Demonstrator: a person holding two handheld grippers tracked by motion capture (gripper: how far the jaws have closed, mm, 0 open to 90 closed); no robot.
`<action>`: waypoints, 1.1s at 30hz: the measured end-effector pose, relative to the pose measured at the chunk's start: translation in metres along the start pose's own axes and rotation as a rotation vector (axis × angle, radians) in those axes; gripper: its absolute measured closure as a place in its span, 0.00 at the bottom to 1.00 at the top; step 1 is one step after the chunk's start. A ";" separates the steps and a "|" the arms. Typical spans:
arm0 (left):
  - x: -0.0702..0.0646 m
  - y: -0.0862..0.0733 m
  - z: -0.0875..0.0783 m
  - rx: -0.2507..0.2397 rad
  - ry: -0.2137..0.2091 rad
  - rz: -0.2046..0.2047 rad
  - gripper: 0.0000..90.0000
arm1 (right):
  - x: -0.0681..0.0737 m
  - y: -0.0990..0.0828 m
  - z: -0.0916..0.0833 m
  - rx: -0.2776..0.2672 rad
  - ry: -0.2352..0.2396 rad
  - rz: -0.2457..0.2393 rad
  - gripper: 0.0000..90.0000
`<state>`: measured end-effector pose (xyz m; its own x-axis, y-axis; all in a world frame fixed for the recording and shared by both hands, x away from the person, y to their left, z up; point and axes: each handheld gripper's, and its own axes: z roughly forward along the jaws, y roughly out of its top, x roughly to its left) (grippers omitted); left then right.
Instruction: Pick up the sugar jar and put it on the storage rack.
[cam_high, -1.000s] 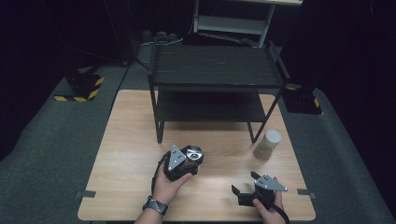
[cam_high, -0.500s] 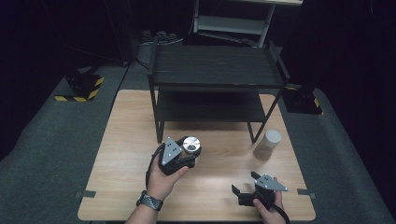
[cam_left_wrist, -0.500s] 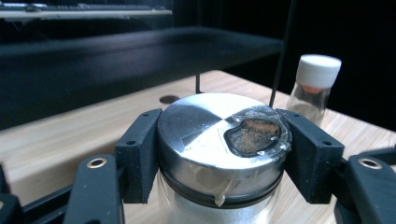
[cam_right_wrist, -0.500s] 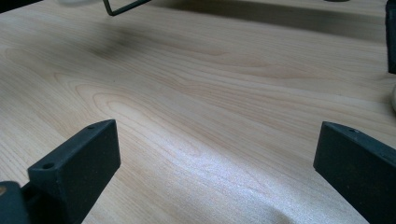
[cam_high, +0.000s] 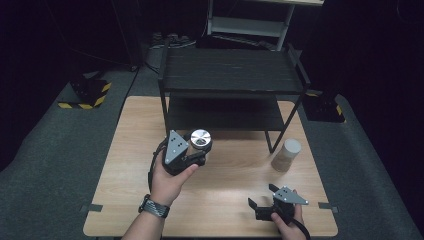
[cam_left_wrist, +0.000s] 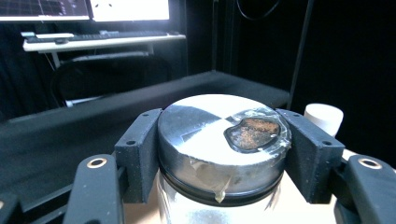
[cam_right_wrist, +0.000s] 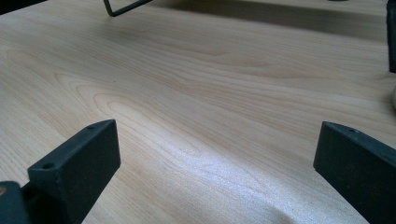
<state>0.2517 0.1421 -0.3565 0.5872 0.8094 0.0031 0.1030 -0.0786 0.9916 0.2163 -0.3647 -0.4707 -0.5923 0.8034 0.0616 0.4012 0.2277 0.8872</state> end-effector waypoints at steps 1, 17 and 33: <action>0.000 0.003 -0.001 -0.004 0.002 0.001 0.39 | 0.000 0.000 0.000 -0.001 -0.001 0.000 0.00; 0.005 0.052 -0.009 -0.048 0.026 0.022 0.39 | 0.000 0.000 0.000 -0.001 -0.001 -0.001 0.00; 0.007 0.103 -0.011 -0.104 0.038 0.022 0.39 | 0.000 0.000 0.000 0.001 0.003 -0.009 0.00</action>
<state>0.2571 0.1458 -0.2534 0.5575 0.8297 0.0276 0.0053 -0.0368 0.9993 0.2165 -0.3644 -0.4706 -0.5980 0.7996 0.0554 0.3966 0.2351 0.8874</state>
